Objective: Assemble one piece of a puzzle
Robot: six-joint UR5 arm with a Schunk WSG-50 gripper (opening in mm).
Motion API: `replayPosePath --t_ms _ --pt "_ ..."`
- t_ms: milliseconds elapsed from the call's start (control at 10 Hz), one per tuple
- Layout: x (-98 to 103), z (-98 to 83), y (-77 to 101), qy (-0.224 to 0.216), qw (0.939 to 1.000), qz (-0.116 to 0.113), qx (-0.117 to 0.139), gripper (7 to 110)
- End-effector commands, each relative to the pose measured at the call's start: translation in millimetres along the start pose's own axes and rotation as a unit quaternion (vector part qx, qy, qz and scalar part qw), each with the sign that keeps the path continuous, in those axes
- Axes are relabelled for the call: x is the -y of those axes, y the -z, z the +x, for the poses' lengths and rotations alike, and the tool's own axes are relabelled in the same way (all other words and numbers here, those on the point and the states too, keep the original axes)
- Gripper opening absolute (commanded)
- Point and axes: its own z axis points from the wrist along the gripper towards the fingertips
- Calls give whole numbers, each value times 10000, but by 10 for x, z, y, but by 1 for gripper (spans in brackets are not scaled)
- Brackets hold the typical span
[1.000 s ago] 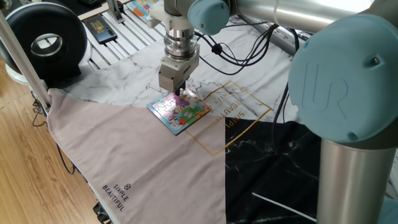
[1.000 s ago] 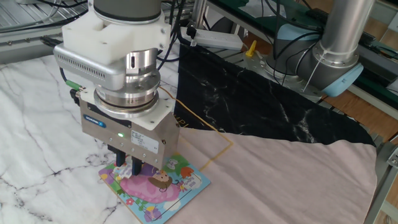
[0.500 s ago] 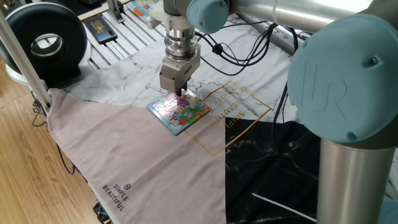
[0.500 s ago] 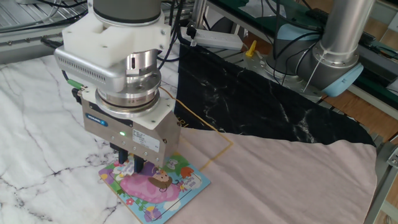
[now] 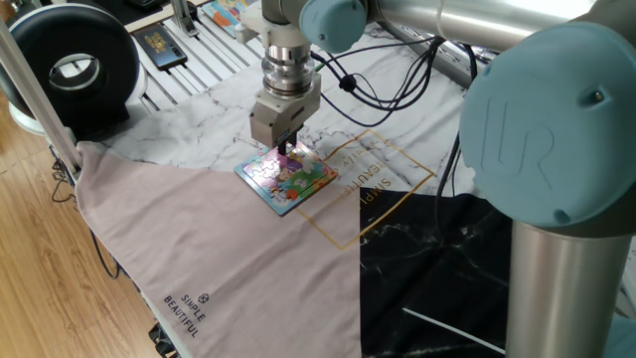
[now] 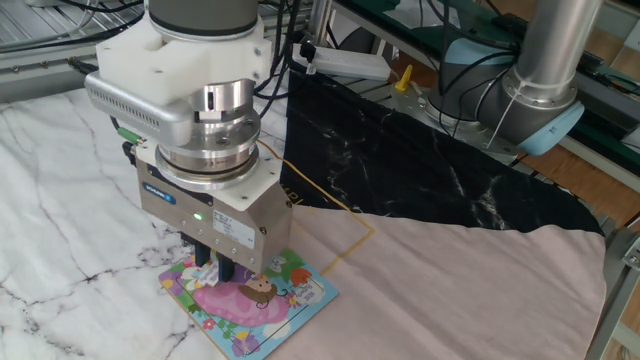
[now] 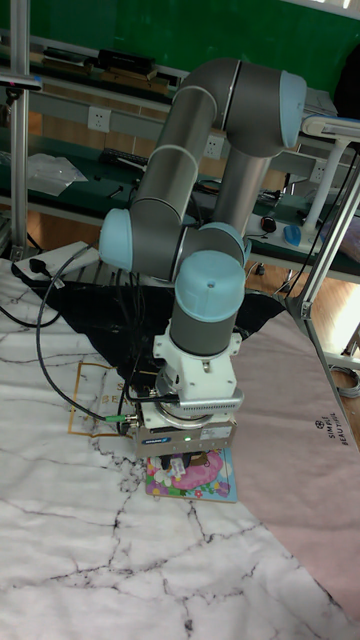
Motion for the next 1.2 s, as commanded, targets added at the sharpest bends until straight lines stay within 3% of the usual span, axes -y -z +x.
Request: replayPosePath --t_ms 0,200,500,800,1100 --pt "-74 76 26 -361 9992 -132 -73 7" --pt "-232 229 49 -479 9986 -199 -109 7" --pt "-432 393 28 -653 9977 -122 -122 7" --pt "-685 381 -37 -915 9958 -79 -50 7" --pt "-678 413 -41 -980 9951 -31 -109 7"
